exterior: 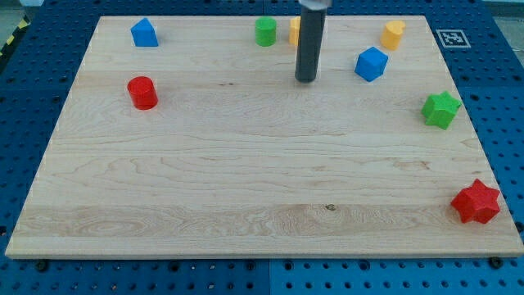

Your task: Keep blue cube vertically below red circle

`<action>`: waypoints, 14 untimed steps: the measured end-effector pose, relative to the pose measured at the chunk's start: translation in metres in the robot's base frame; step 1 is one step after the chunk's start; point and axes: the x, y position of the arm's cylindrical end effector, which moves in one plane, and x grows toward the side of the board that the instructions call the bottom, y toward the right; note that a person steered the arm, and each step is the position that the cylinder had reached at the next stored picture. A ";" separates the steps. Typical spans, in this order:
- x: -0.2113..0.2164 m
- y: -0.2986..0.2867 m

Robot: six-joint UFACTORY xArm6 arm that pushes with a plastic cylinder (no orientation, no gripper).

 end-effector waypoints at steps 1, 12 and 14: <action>0.029 -0.007; -0.011 0.079; -0.051 0.067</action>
